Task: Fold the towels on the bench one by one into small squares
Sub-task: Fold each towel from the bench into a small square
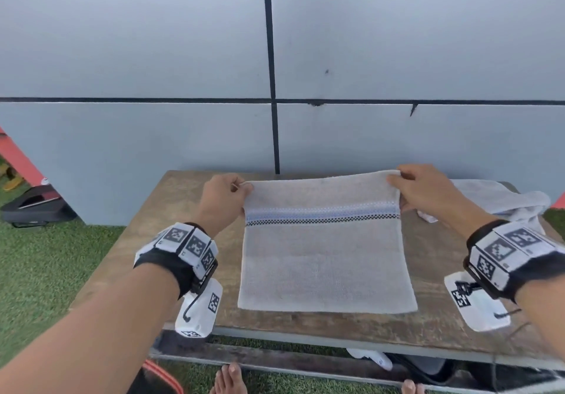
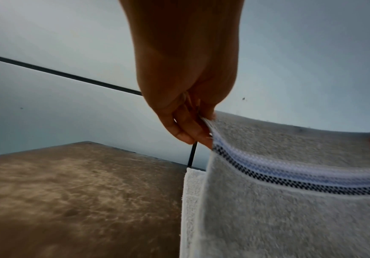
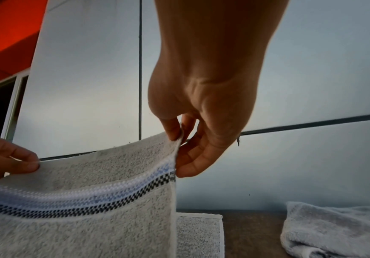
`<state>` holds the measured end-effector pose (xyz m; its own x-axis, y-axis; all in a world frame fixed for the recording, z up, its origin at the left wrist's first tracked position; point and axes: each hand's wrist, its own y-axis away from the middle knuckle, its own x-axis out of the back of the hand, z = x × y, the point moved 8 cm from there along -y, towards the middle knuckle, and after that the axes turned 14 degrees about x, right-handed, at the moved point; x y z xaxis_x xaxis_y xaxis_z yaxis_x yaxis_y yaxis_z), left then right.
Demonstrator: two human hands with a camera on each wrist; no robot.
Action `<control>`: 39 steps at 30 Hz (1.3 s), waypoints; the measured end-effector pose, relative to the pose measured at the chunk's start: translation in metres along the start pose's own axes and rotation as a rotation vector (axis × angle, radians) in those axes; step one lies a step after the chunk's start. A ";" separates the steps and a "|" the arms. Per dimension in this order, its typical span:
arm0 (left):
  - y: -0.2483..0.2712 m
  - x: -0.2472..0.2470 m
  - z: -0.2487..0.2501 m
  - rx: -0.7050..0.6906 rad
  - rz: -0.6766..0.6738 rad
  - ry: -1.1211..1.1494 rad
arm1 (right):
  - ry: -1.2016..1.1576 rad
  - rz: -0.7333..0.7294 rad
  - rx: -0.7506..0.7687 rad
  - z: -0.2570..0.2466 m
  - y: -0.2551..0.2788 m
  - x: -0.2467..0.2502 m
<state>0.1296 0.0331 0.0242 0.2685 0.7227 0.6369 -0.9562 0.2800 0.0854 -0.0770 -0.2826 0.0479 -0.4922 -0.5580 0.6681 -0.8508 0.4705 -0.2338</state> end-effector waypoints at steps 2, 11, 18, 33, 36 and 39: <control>-0.022 -0.010 0.007 -0.033 0.054 -0.017 | 0.095 0.012 0.023 0.014 -0.025 -0.007; -0.130 -0.084 0.016 -0.053 0.047 -0.144 | 0.350 -0.075 0.017 0.096 -0.106 -0.044; -0.153 -0.129 -0.005 -0.082 -0.002 -0.344 | 0.440 -0.197 0.075 0.126 -0.122 -0.084; -0.096 -0.088 -0.009 -0.056 -0.167 -0.427 | 0.307 -0.255 0.093 0.060 -0.065 -0.082; -0.073 -0.079 0.001 -0.053 -0.217 -0.530 | 0.207 -0.162 0.152 0.028 -0.041 -0.069; -0.039 -0.077 0.036 -0.173 -0.259 -0.496 | 0.130 -0.116 0.247 -0.010 -0.011 -0.062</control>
<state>0.1421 -0.0562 -0.0003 0.3643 0.2468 0.8980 -0.8227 0.5372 0.1861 -0.0352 -0.2466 0.0160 -0.3750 -0.4986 0.7815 -0.9268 0.2190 -0.3050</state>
